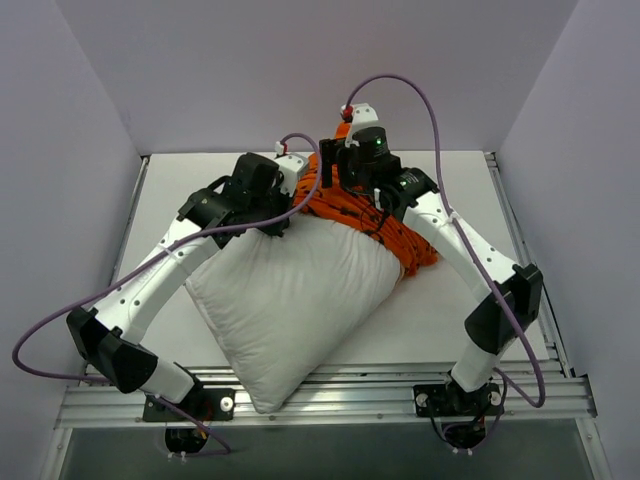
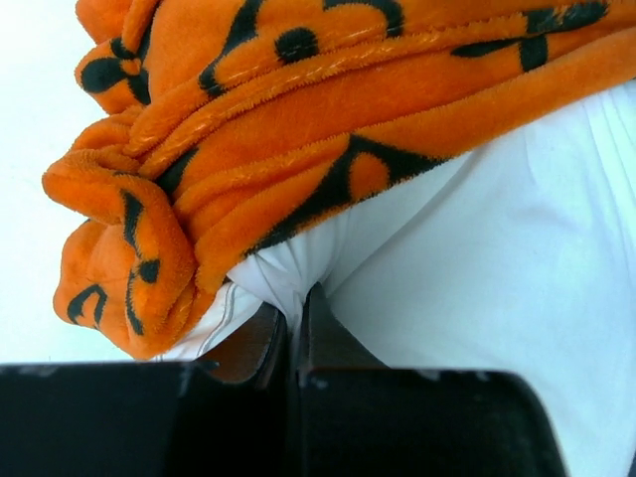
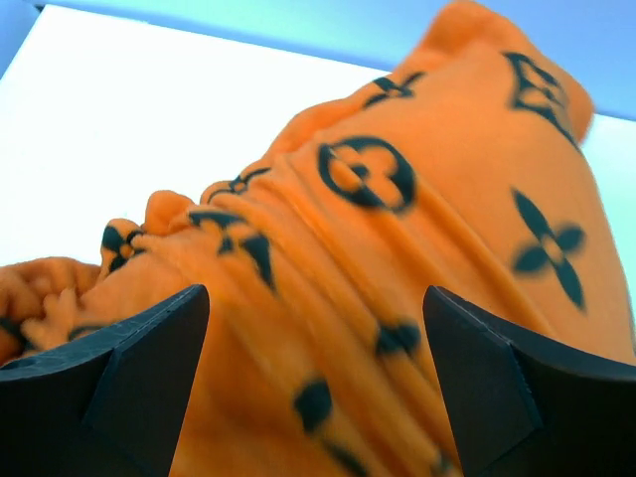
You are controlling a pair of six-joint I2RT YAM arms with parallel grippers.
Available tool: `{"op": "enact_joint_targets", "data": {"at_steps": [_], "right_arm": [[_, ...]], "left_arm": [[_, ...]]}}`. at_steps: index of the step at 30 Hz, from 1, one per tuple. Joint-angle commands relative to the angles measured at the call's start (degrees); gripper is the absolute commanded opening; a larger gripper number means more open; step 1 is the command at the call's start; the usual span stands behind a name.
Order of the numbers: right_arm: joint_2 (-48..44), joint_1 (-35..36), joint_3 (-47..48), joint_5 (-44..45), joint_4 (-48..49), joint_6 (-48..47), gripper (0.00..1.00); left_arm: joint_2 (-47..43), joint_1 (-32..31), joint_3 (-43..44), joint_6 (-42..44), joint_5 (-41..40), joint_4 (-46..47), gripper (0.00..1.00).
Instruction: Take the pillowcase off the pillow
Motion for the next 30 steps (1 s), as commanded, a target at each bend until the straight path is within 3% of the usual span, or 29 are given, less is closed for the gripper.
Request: {"op": "enact_joint_targets", "data": {"at_steps": [1,6,10,13,14,17,24,30], "right_arm": [[5.58,-0.58,6.1,-6.15,-4.58,-4.56,0.84],[10.68,-0.14,8.93,-16.52,-5.55,-6.5,0.85],[12.88,-0.05,7.44,-15.67,-7.57,-8.43,0.81],[14.02,-1.8,5.33,-11.63,-8.8,-8.18,0.48],[14.2,-2.59,4.89,-10.48,-8.98,-7.91,0.28],[13.16,-6.46,2.87,-1.01,-8.55,-5.8,0.0],[9.98,-20.69,5.75,15.44,-8.62,1.75,0.0],[9.19,-32.2,12.34,19.4,-10.29,7.2,0.0]], "left_arm": [[-6.19,-0.73,3.3,2.34,-4.46,6.69,0.02],[-6.98,-1.52,2.68,2.34,-4.98,6.52,0.02],[-7.16,-1.61,2.16,2.34,-6.48,6.17,0.02],[-8.03,-1.61,1.54,1.9,-7.97,5.55,0.02],[-8.73,-1.61,1.1,1.9,-8.32,5.38,0.02],[-10.23,-1.52,0.92,1.46,-10.69,3.36,0.02],[-14.71,-1.52,2.77,-0.38,-15.7,-3.23,0.02],[-19.19,-1.52,3.82,-2.32,-18.61,-8.33,0.02]]}}
